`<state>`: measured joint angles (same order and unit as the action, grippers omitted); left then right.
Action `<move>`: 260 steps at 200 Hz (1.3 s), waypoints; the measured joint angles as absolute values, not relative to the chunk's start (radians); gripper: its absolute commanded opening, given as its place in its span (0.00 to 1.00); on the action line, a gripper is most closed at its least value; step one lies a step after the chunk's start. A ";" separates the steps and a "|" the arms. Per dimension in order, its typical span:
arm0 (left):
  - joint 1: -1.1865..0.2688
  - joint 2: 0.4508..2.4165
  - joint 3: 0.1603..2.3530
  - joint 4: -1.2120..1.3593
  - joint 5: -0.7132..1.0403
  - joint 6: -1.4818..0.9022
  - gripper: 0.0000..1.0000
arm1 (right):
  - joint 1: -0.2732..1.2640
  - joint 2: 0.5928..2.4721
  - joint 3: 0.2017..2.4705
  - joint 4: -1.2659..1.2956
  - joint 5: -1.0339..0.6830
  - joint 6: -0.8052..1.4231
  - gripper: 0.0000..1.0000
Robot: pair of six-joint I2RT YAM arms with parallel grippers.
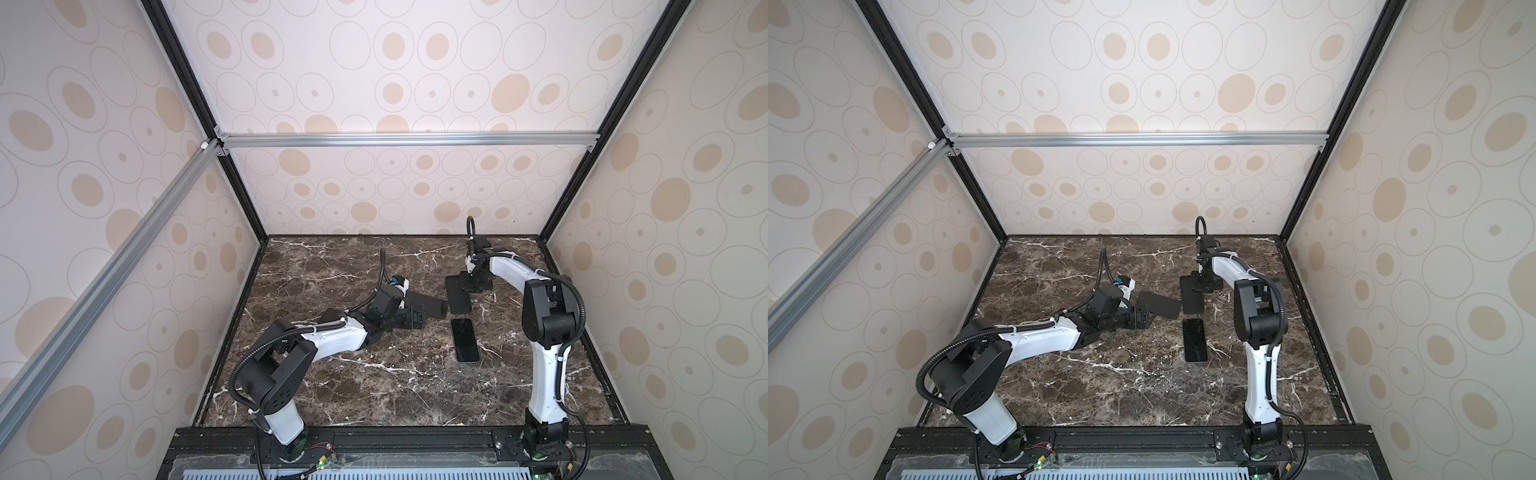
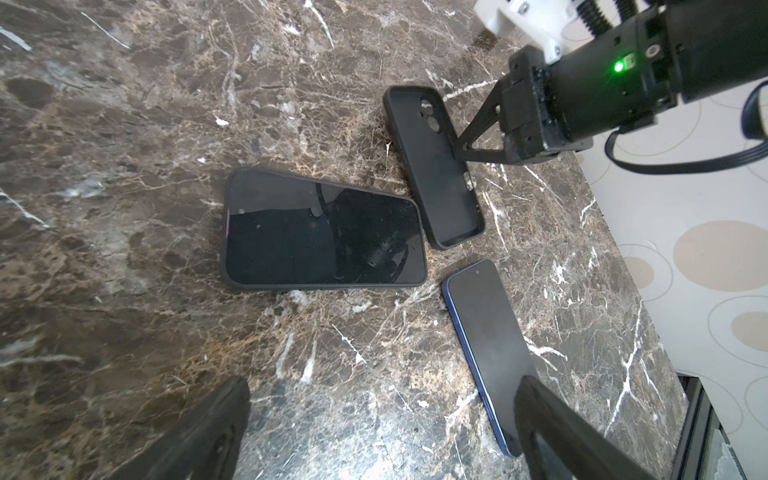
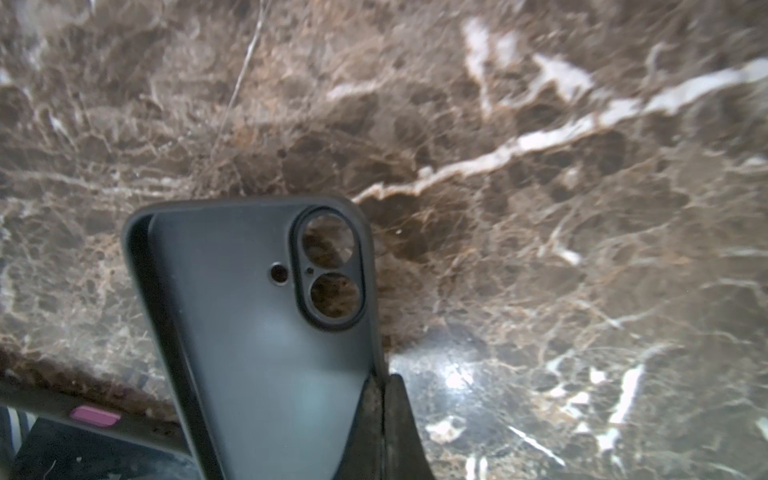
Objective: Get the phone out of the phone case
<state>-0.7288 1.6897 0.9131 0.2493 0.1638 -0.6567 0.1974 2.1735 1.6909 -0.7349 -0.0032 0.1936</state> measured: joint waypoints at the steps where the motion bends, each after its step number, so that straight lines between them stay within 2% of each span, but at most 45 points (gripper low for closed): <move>1: -0.729 1.690 0.913 0.249 0.164 -0.657 0.99 | 0.198 2.174 1.691 -0.735 -0.003 0.194 0.00; 81: -0.727 1.690 0.910 0.250 0.163 -0.657 0.99 | 0.231 2.175 1.692 -0.743 -0.030 0.220 0.00; 195: -0.722 1.690 0.898 0.251 0.166 -0.657 0.99 | 0.214 2.175 1.705 -0.772 0.027 0.219 0.00; 223: -0.718 1.688 0.894 0.253 0.169 -0.657 0.99 | 0.214 2.175 1.705 -0.775 0.028 0.216 0.14; 260: -0.686 1.651 0.844 0.281 0.188 -0.669 0.99 | 0.214 2.169 1.714 -0.774 0.039 0.202 0.27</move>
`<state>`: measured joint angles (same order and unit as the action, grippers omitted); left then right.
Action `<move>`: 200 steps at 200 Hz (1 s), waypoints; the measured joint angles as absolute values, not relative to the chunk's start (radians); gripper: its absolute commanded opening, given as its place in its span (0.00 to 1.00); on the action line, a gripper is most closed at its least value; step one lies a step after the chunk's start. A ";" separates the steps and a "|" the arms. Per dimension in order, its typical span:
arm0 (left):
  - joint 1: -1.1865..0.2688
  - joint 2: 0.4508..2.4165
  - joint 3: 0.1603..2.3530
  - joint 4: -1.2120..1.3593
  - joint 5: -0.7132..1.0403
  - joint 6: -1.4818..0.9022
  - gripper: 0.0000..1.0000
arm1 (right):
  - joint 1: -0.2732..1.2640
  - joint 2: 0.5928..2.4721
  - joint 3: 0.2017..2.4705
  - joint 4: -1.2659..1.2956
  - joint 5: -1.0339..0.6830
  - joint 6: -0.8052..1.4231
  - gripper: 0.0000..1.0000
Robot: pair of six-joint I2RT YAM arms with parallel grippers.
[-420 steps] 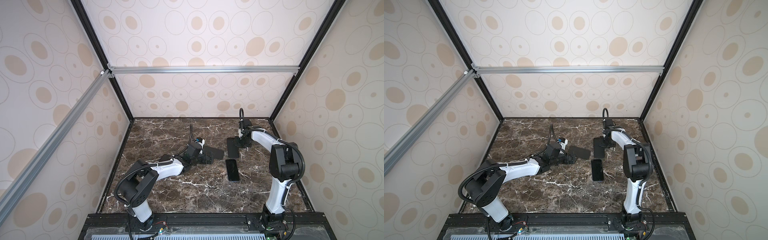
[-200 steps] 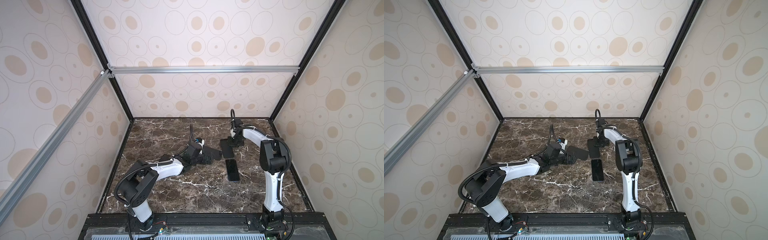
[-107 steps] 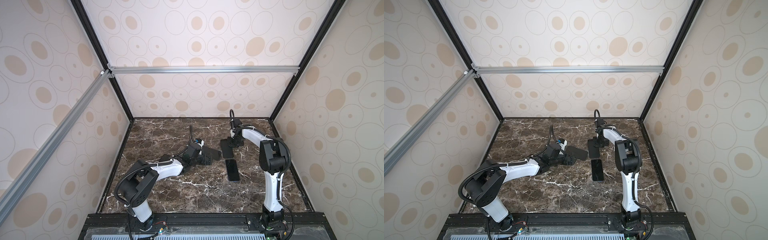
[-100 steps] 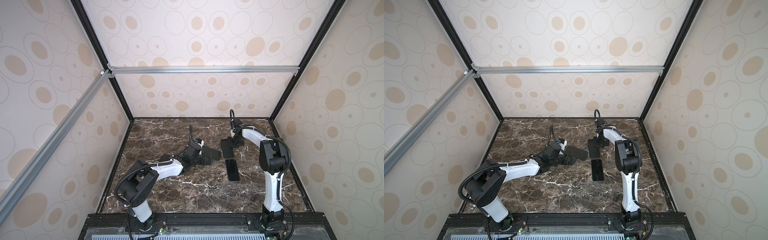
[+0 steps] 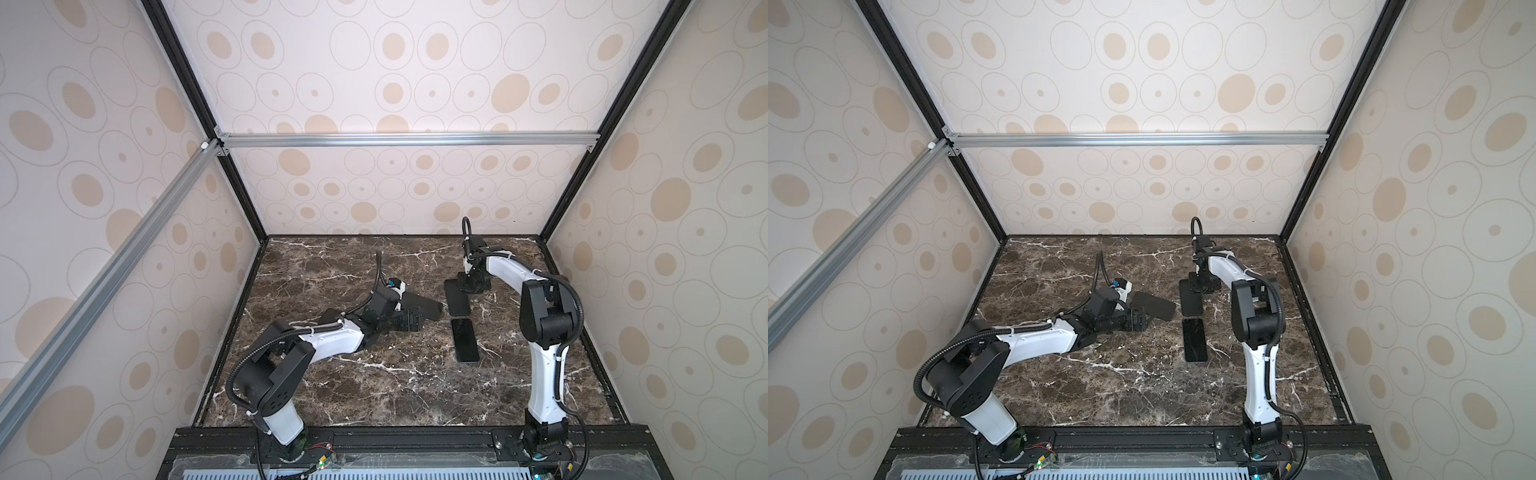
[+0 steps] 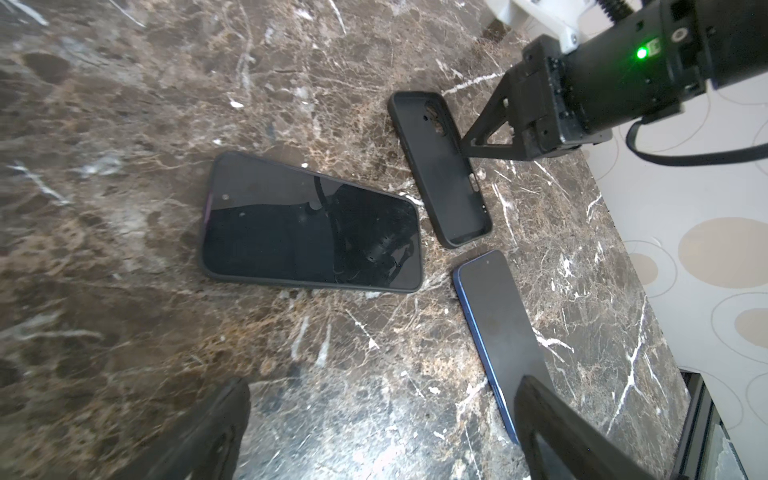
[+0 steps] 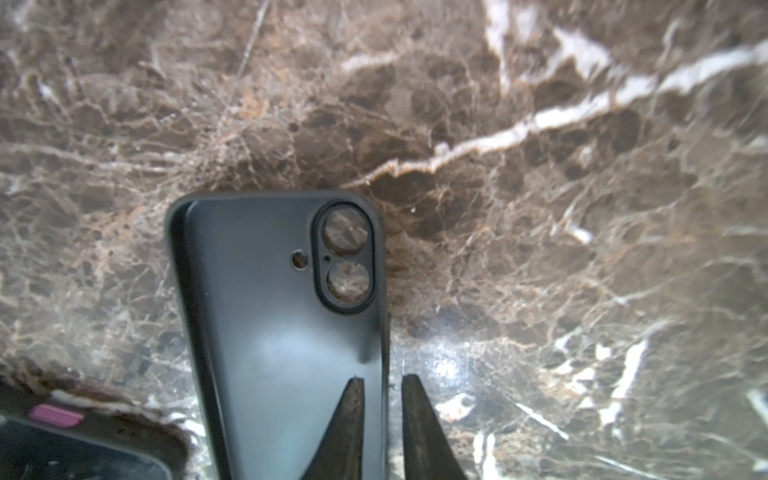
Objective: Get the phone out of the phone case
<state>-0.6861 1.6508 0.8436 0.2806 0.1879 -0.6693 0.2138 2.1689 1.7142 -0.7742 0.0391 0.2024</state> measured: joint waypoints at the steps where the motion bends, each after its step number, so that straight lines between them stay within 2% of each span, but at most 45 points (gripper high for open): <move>1: -0.684 1.648 0.840 0.283 0.190 -0.670 0.99 | 0.214 2.168 1.715 -0.774 0.039 0.199 0.27; 30: -0.610 1.569 0.762 0.323 0.212 -0.692 0.99 | 0.220 2.094 1.658 -0.715 0.041 0.176 0.33; 77: -0.493 1.452 0.670 0.382 0.243 -0.713 0.99 | 0.306 1.977 1.555 -0.564 -0.093 0.058 0.53; 125: -0.368 1.366 0.547 0.430 0.301 -0.757 0.99 | 0.402 2.056 1.576 -0.533 -0.236 -0.016 0.65; 166: -0.311 1.315 0.503 0.434 0.334 -0.773 0.99 | 0.413 2.157 1.642 -0.572 -0.263 -0.035 0.70; 175: -0.309 1.309 0.501 0.434 0.339 -0.773 0.99 | 0.413 2.167 1.652 -0.580 -0.263 -0.036 0.76; 200: -0.307 1.303 0.500 0.435 0.348 -0.773 0.99 | 0.413 2.184 1.678 -0.605 -0.271 -0.040 0.77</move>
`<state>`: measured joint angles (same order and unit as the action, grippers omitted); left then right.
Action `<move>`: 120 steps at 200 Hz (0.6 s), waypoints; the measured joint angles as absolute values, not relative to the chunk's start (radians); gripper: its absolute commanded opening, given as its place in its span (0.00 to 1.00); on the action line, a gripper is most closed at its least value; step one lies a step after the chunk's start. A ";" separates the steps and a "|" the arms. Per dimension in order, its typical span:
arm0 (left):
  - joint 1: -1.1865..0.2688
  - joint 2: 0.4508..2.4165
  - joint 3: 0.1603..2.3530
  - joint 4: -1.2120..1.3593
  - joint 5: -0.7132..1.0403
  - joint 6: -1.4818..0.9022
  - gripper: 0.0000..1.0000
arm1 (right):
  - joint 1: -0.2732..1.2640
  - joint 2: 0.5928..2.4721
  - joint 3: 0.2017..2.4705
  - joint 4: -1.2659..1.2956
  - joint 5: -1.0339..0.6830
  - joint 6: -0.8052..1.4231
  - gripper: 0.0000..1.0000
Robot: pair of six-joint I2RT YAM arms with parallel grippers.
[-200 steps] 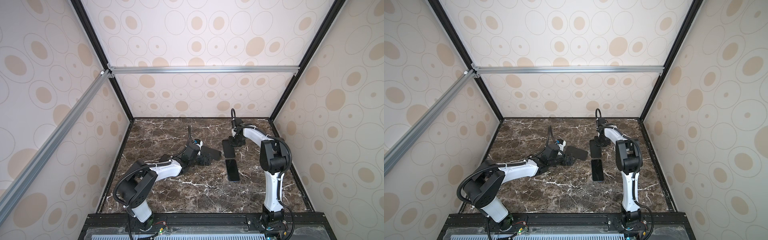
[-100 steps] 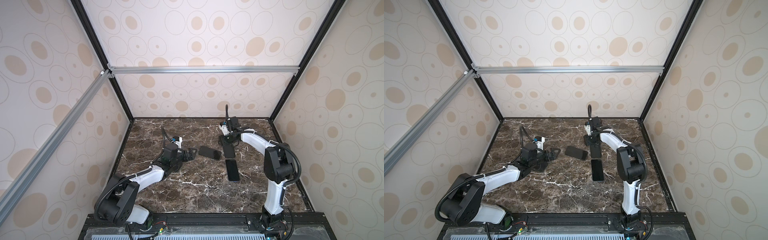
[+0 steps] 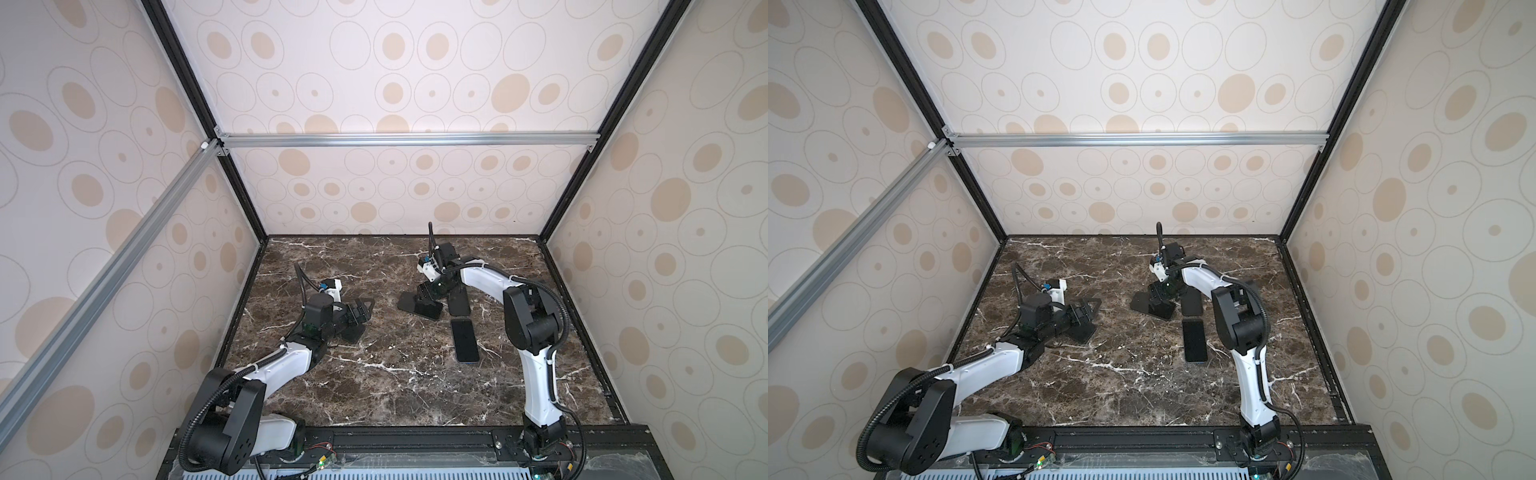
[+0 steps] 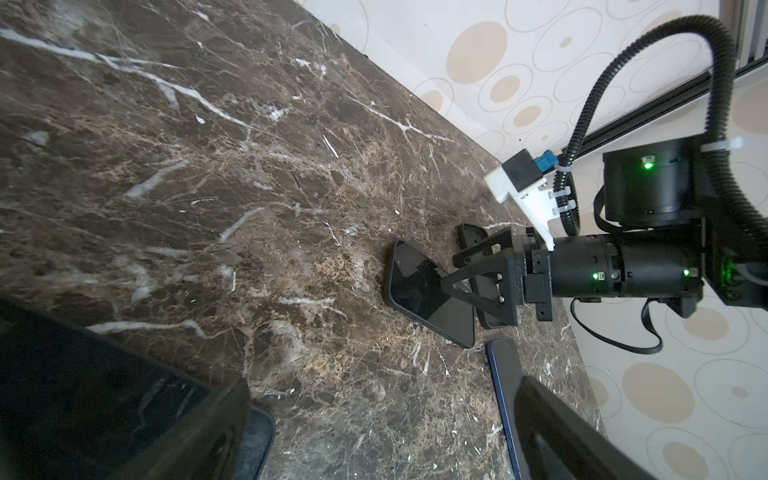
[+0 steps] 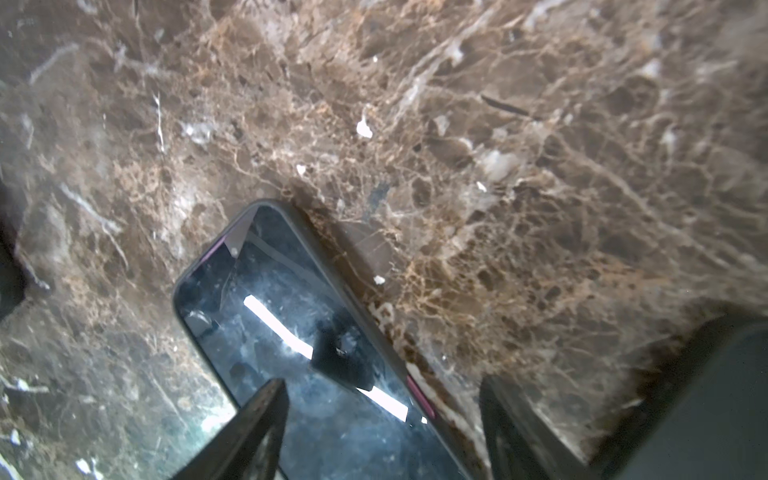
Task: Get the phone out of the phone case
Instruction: 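Lower the right gripper over the pink-edged black phone and close on it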
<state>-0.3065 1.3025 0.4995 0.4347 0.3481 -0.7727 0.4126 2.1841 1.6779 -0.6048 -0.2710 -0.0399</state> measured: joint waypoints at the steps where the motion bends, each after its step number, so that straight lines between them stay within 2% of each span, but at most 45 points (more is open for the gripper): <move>1: -0.307 1.303 0.499 0.435 0.348 -0.773 0.99 | 0.413 2.185 1.679 -0.606 -0.272 -0.040 0.77; 120: -0.303 1.303 0.493 0.437 0.370 -0.773 0.99 | 0.421 2.190 1.677 -0.672 -0.313 -0.080 0.77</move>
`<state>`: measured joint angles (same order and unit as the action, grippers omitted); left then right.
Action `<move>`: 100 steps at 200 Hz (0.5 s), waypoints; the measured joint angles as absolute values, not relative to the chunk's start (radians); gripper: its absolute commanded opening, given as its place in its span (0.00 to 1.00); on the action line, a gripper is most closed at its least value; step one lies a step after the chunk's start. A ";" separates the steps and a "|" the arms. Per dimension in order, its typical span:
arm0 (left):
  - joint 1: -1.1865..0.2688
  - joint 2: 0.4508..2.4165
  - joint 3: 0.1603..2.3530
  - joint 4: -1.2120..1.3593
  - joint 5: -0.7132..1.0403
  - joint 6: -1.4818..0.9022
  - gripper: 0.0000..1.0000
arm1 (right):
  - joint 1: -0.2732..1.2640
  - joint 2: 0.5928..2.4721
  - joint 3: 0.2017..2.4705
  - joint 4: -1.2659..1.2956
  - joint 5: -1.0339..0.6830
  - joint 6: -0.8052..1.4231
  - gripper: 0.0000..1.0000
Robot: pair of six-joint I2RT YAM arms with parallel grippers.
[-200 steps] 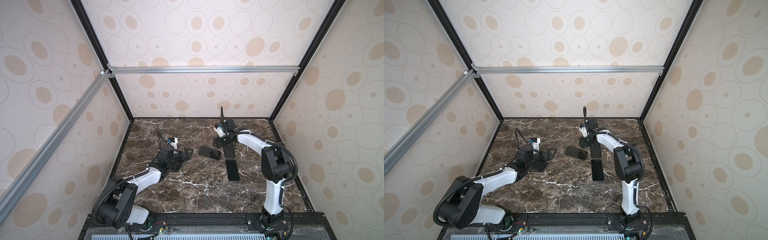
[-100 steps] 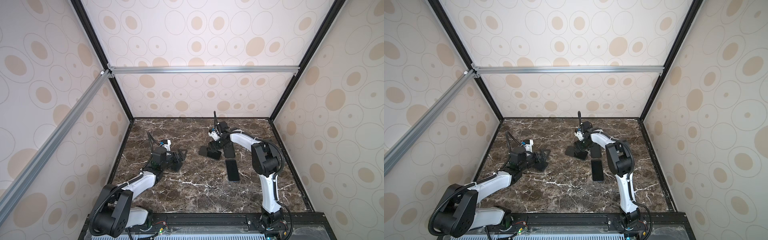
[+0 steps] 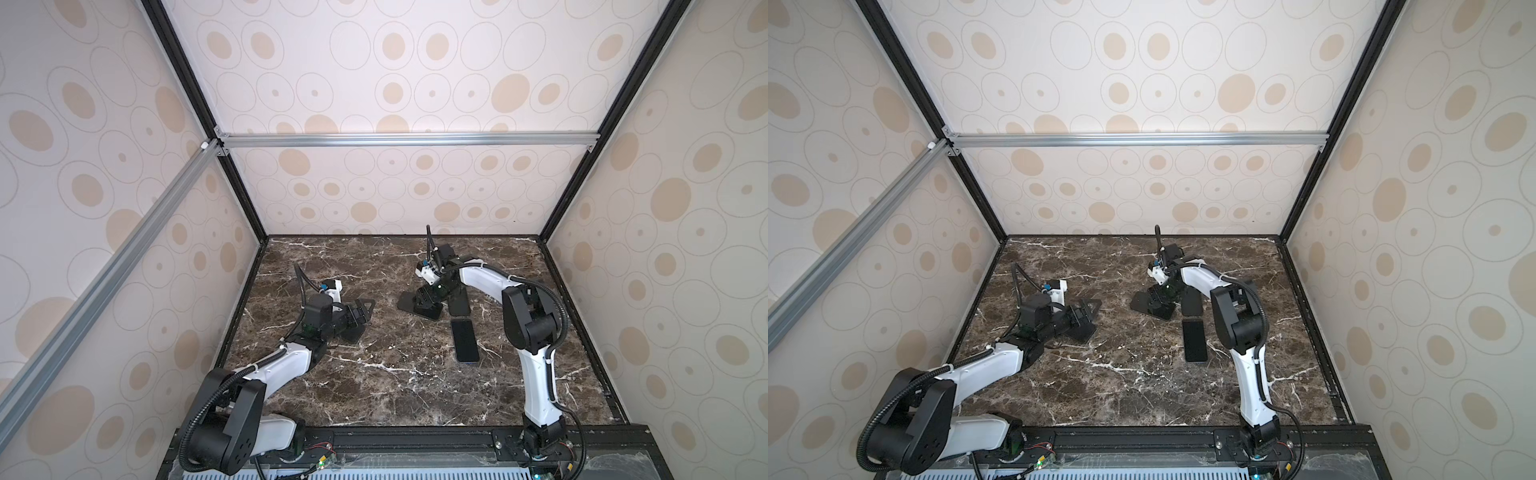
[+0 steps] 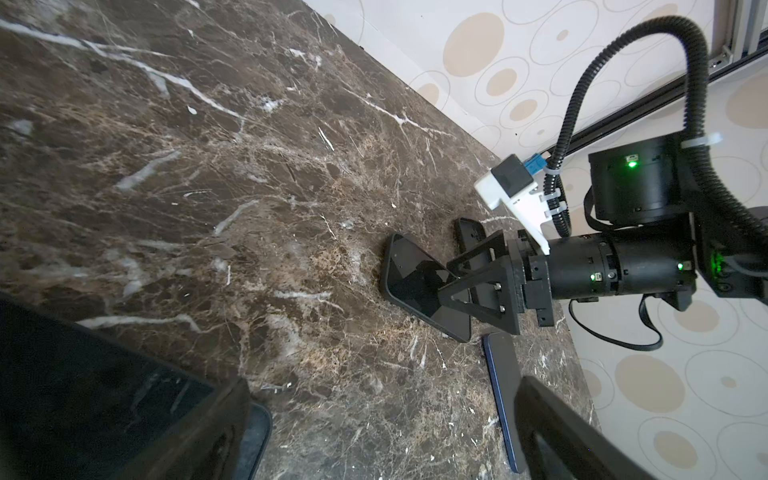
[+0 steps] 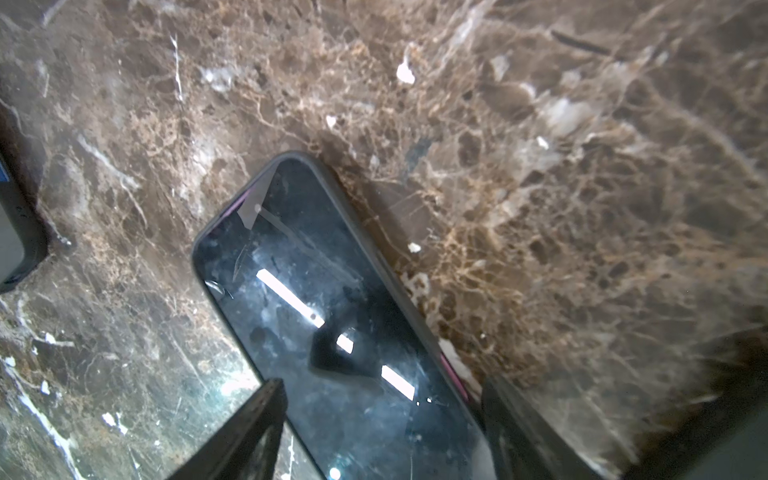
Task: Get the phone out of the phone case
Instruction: 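Lower the right gripper over the pink-edged black phone and close on it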
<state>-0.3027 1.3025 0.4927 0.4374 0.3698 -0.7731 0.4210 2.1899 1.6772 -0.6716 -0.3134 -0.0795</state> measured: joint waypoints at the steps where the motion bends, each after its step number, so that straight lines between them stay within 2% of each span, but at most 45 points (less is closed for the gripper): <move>1: -0.303 1.303 0.492 0.437 0.370 -0.773 0.99 | 0.422 2.190 1.676 -0.672 -0.313 -0.080 0.77; 100: -0.303 1.303 0.486 0.442 0.376 -0.774 0.99 | 0.507 2.148 1.615 -0.685 -0.187 -0.137 0.78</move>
<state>-0.3027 1.3025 0.4862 0.4423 0.3763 -0.7742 0.5072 2.1479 1.6150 -0.6846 -0.1875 -0.1371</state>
